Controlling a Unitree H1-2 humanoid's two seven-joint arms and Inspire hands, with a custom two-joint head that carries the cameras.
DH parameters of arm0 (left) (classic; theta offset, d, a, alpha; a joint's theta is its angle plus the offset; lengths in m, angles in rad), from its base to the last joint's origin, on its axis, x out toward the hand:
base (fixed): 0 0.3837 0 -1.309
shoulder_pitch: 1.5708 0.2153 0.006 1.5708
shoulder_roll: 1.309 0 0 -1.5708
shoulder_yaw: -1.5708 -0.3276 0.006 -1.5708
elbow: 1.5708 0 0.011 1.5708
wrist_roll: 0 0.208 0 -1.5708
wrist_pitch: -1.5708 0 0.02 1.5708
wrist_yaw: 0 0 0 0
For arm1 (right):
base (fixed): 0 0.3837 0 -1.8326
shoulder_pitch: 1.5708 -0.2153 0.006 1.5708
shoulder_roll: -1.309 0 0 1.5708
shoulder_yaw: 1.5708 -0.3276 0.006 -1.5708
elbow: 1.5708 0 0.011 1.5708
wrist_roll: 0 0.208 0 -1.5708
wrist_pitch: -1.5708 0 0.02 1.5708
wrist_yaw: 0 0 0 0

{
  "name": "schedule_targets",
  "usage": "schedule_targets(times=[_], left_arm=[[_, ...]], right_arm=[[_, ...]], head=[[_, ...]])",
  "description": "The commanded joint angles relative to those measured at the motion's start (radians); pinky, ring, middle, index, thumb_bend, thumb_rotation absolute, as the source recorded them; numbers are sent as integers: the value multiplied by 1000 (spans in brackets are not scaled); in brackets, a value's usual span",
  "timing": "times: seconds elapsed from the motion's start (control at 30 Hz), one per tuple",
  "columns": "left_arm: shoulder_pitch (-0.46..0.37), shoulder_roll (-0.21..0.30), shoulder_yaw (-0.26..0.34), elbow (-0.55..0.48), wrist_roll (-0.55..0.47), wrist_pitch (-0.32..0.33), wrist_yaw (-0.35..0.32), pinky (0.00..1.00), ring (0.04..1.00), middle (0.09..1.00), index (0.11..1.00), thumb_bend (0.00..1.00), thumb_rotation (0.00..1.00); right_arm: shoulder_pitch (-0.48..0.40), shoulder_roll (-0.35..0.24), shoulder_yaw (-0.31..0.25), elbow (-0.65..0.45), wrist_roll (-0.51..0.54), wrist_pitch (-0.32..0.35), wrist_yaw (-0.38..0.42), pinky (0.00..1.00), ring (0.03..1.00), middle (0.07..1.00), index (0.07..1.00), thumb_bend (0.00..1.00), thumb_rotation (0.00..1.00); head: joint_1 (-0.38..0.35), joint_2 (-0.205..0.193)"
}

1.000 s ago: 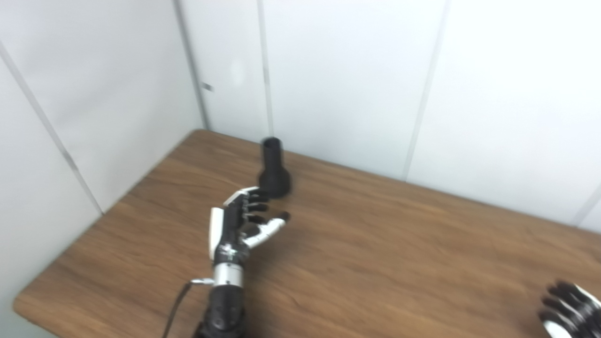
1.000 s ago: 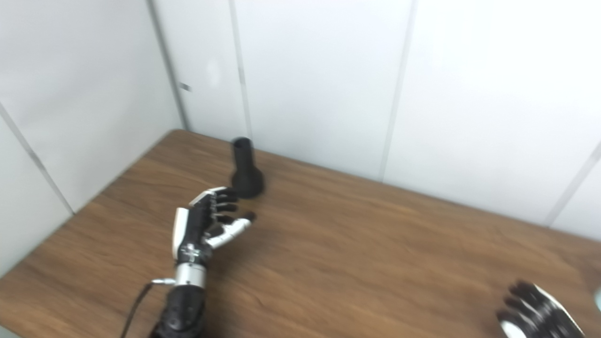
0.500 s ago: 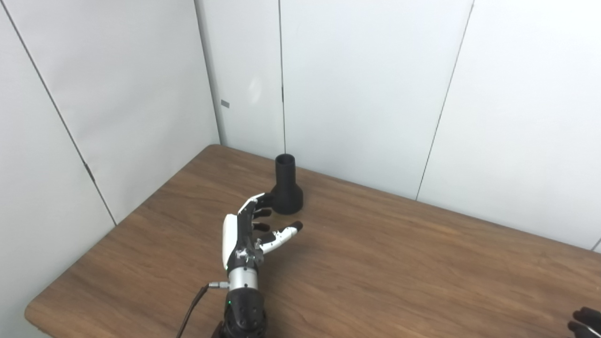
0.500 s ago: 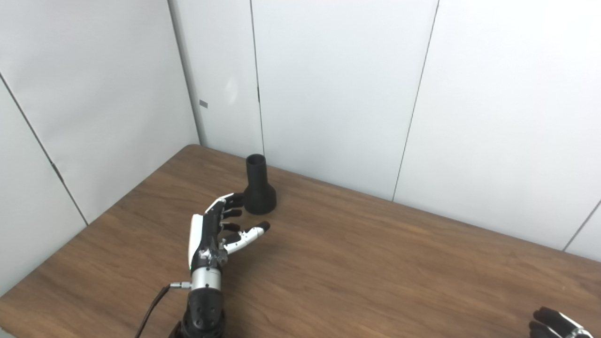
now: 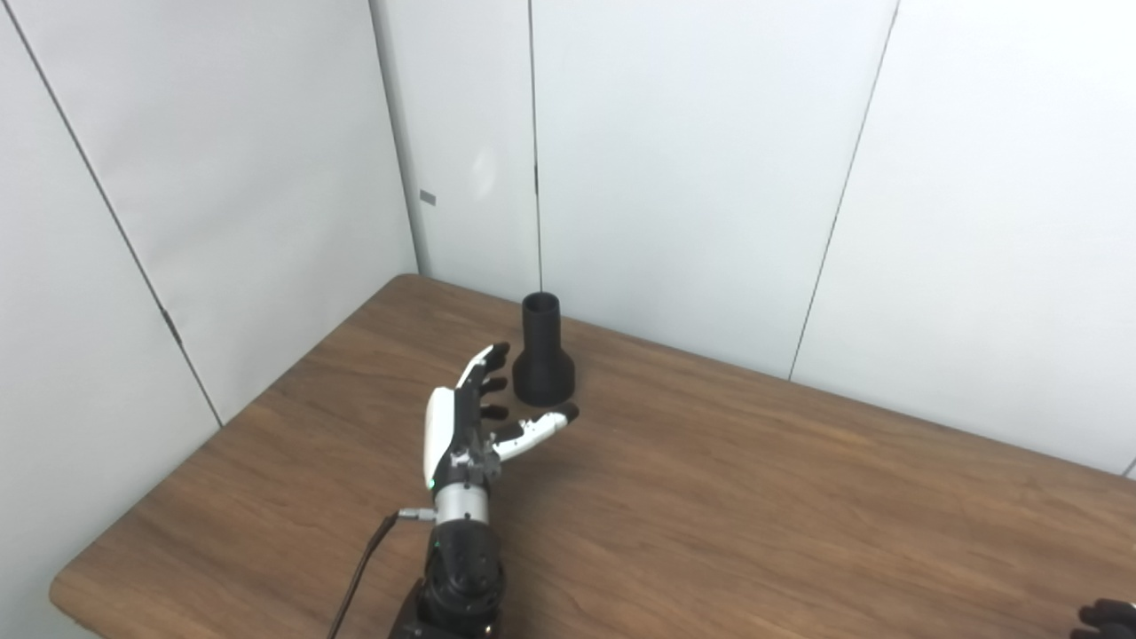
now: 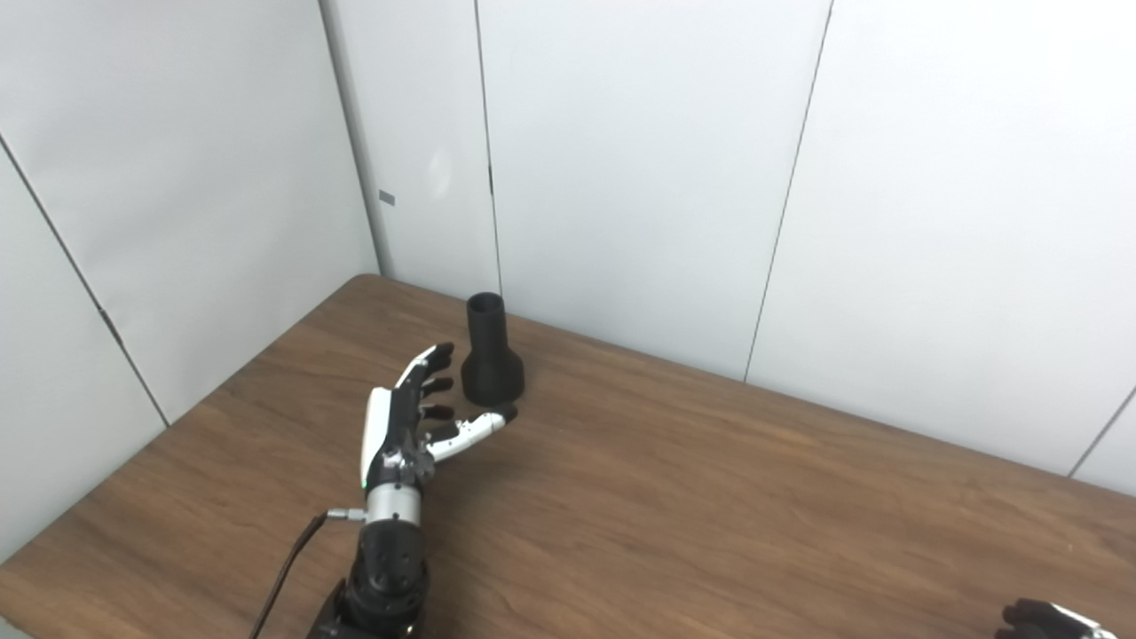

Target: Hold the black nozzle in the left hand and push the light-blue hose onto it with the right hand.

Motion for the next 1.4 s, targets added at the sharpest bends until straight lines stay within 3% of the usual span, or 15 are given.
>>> schedule_targets(times=[0.0, 0.27, 0.47, 0.6, 0.83, 1.1, 1.17, 1.23, 1.37], left_arm=[[-36, 11, 6, -23, -1, -5, 4, 780, 865, 881, 877, 916, 222], [-49, 25, 2, -8, 27, -4, 22, 792, 884, 912, 936, 935, 255], [-62, 69, -35, -18, 66, 112, -31, 838, 914, 943, 990, 993, 307], [-71, 91, -49, -12, 71, 148, -54, 846, 921, 955, 1000, 1000, 289], [-85, 132, -74, 32, 75, 160, -92, 820, 934, 989, 1000, 1000, 283], [-109, 174, -117, 99, 113, 179, -119, 774, 925, 992, 1000, 1000, 359], [-118, 190, -135, 118, 135, 198, -127, 720, 892, 984, 1000, 1000, 394], [-129, 203, -148, 136, 148, 214, -135, 703, 881, 980, 1000, 1000, 382], [-165, 231, -163, 208, 149, 235, -154, 663, 860, 980, 1000, 1000, 211]], right_arm=[[-2, -15, -13, -9, 2, -8, -5, 446, 579, 611, 567, 471, 496], [-1, -18, -13, -13, -6, -3, -6, 417, 557, 592, 547, 568, 541], [0, -18, -16, -6, -6, -10, -8, 403, 541, 578, 536, 610, 538], [4, -16, -15, -16, -7, -4, -8, 390, 531, 570, 528, 652, 553], [5, -13, -15, -19, -9, -1, -11, 374, 513, 556, 512, 727, 562], [8, -14, -13, -22, -10, 2, -9, 359, 507, 554, 506, 810, 588], [8, -13, -14, -21, -10, 2, -10, 355, 506, 554, 505, 828, 589], [9, -12, -14, -22, -7, 2, -9, 354, 506, 553, 505, 837, 589], [11, -13, -12, -21, -10, -4, -7, 351, 504, 551, 504, 875, 594]], head=[[2, 4], [1, 3], [-3, 6], [-5, 7], [-9, 7], [-16, 6], [-16, 7], [-18, 6], [-23, 7]])
